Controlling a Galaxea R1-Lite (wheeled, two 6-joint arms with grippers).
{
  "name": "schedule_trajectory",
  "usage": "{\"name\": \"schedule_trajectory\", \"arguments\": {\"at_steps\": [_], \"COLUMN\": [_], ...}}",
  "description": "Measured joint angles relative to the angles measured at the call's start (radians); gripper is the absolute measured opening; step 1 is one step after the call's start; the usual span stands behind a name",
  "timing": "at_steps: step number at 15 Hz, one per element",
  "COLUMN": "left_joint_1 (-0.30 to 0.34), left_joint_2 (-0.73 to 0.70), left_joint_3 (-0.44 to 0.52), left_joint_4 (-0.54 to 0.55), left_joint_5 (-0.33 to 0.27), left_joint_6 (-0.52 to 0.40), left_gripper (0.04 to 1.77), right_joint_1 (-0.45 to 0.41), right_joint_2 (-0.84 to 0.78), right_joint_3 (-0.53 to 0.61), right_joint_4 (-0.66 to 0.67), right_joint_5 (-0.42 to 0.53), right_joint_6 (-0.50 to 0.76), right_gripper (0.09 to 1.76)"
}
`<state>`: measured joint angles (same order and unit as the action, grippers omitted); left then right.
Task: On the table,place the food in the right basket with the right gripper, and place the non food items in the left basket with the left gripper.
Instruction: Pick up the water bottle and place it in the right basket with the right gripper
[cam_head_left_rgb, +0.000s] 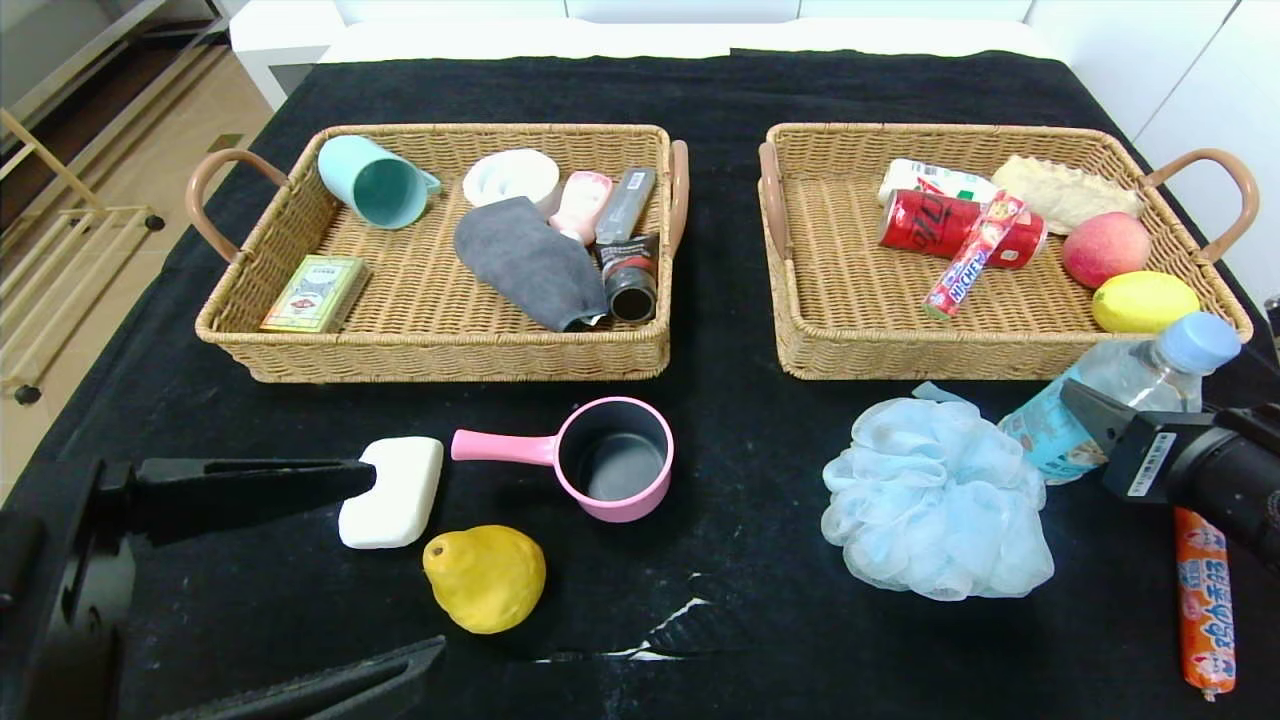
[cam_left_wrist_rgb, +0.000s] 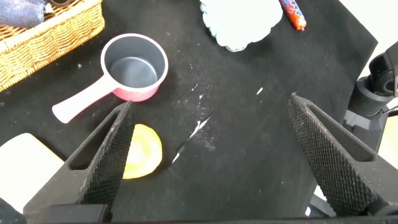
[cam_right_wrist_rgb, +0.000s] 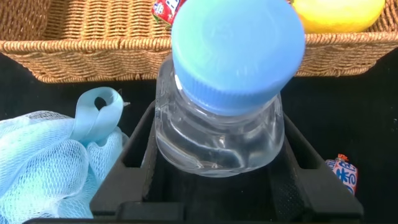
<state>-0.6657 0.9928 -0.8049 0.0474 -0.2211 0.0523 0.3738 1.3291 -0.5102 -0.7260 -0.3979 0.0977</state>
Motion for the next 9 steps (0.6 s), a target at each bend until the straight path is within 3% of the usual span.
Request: {"name": "schedule_trajectory", "arguments": {"at_steps": [9], "left_joint_1": [0.002], "left_joint_2": [0.004], "left_joint_3": [0.003], "left_joint_4": [0.000], "left_joint_5": [0.002], "left_joint_6": [0.001], "left_gripper": [1.76], "right_joint_1": [0.014], "right_joint_2": [0.026], "right_joint_3": [0.013], "right_joint_4": [-0.030], "right_joint_5": [0.003], "right_joint_6": [0.000], "right_gripper": [0.97]}}
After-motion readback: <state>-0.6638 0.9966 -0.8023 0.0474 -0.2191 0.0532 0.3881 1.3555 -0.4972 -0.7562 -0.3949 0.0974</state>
